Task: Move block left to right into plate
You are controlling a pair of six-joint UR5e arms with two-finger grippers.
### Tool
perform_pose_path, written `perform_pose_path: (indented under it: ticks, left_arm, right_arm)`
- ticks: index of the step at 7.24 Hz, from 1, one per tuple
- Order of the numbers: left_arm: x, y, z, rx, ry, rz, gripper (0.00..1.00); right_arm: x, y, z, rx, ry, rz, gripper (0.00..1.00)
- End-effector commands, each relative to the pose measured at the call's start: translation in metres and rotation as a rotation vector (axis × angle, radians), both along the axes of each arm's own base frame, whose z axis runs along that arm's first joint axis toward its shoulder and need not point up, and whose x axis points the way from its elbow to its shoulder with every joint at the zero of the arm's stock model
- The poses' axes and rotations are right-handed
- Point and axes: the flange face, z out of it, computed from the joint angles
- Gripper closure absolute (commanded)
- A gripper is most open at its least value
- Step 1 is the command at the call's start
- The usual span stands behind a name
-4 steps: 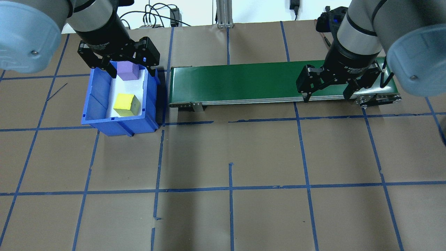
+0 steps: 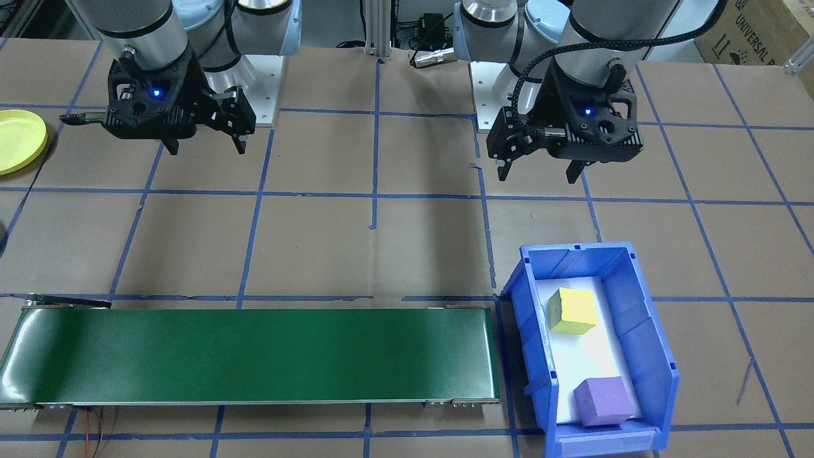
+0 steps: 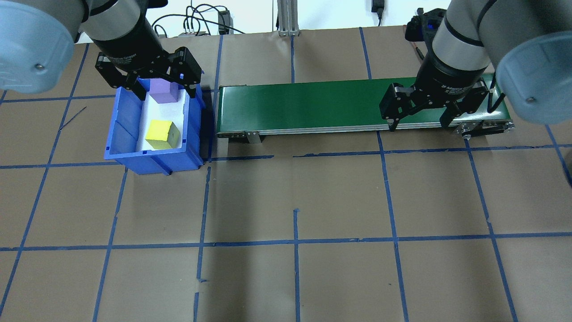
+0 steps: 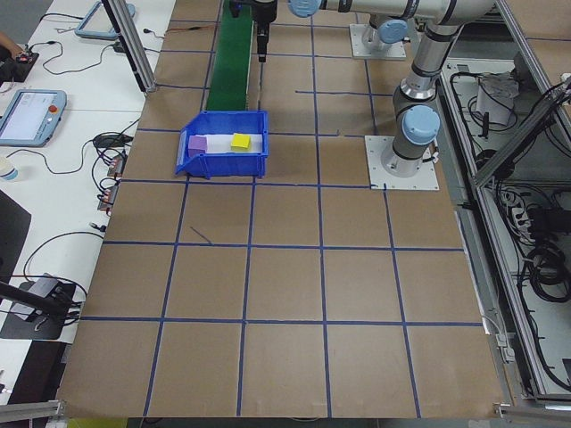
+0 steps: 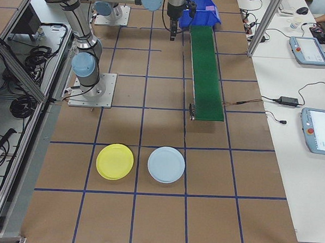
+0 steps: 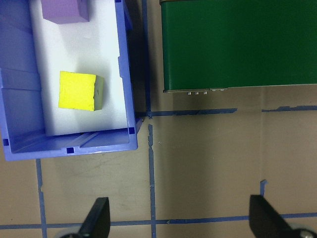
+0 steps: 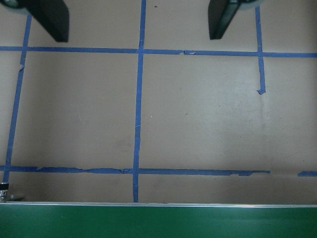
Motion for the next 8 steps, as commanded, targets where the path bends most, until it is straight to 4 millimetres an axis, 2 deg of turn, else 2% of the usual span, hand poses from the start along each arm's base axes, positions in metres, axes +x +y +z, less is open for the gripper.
perform_pose_path:
  ticks: [1, 2, 3, 4, 5, 6, 7, 8]
  left_arm:
    - [0.055, -0.025, -0.014, 0.013, -0.003, -0.037, 0.02]
    - [0.107, -0.055, -0.039, 0.016, -0.002, -0.095, 0.02]
    - [0.143, -0.085, -0.059, 0.002, -0.007, -0.079, 0.02]
    - [0.152, -0.109, -0.087, -0.019, -0.011, -0.085, 0.02]
    - [0.157, -0.13, -0.141, 0.023, -0.009, -0.079, 0.02]
    - [0.159, -0.139, -0.175, 0.052, 0.0, -0.073, 0.02]
    - [0.158, -0.134, -0.21, 0.116, 0.019, -0.052, 0.02]
    - [0.153, -0.117, -0.248, 0.188, 0.045, -0.047, 0.02]
  right_arm:
    - [0.0, 0.0, 0.0, 0.0, 0.0, 0.0, 0.0]
    - [0.0, 0.0, 0.0, 0.0, 0.0, 0.0, 0.0]
    - [0.0, 0.0, 0.0, 0.0, 0.0, 0.0, 0.0]
    - [0.001, 0.0, 0.0, 0.0, -0.002, 0.003, 0.0]
    - [0.001, 0.0, 0.0, -0.001, -0.002, 0.001, 0.0]
    - [0.001, 0.0, 0.0, -0.003, -0.002, 0.003, 0.0]
    - [0.001, 0.0, 0.0, -0.003, -0.003, 0.003, 0.0]
    - [0.001, 0.0, 0.0, -0.005, -0.003, 0.003, 0.0]
